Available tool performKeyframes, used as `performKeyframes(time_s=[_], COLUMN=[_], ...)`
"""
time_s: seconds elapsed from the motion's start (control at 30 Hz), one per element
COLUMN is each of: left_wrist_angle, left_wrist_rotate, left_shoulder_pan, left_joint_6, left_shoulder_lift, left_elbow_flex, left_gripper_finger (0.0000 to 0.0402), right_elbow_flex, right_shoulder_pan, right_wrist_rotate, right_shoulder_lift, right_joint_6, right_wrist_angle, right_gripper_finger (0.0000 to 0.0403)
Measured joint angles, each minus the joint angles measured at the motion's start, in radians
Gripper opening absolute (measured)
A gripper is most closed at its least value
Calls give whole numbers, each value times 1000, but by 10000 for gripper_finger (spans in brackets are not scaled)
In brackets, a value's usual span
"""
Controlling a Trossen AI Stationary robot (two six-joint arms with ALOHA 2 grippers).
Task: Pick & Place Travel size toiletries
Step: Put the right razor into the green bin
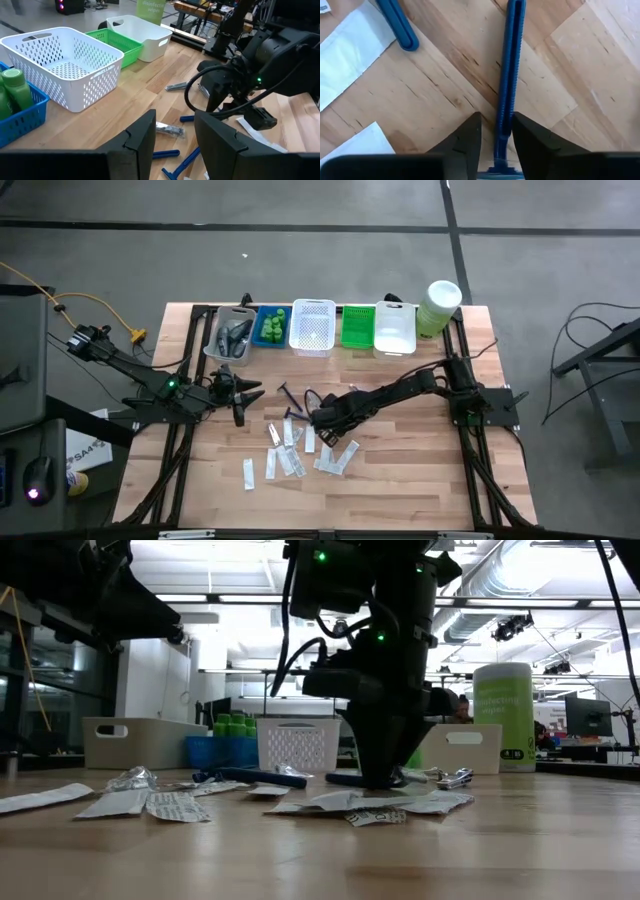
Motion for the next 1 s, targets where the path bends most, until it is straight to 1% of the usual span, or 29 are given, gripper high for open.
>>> performKeyframes(time_s=[0.33,0.57,0.67,0.73,0.83,1.0], left_wrist_angle=[-2,-4,-8,-11,-18,-30], left_wrist_rotate=[0,0,0,0,0,-1], left_shoulder_pan=[0,0,0,0,0,0], left_joint_6=[-12,-13,-18,-19,-19,-26], left_shoulder_lift=[0,0,0,0,0,0], left_elbow_flex=[0,0,0,0,0,0], left_gripper_finger=[136,136,136,136,136,136], right_elbow_flex=[-1,-6,-11,-17,-9,-13], right_shoulder_pan=[-22,-32,-32,-32,-40,-66], right_wrist_rotate=[-26,-47,-18,14,63,154], right_shoulder_lift=[2,-23,-59,-95,-163,-251], right_joint_6=[-66,-105,-110,-115,-121,-131], right_wrist_angle=[1,4,-13,-48,-39,-96], right_gripper_finger=[30,30,28,27,27,27])
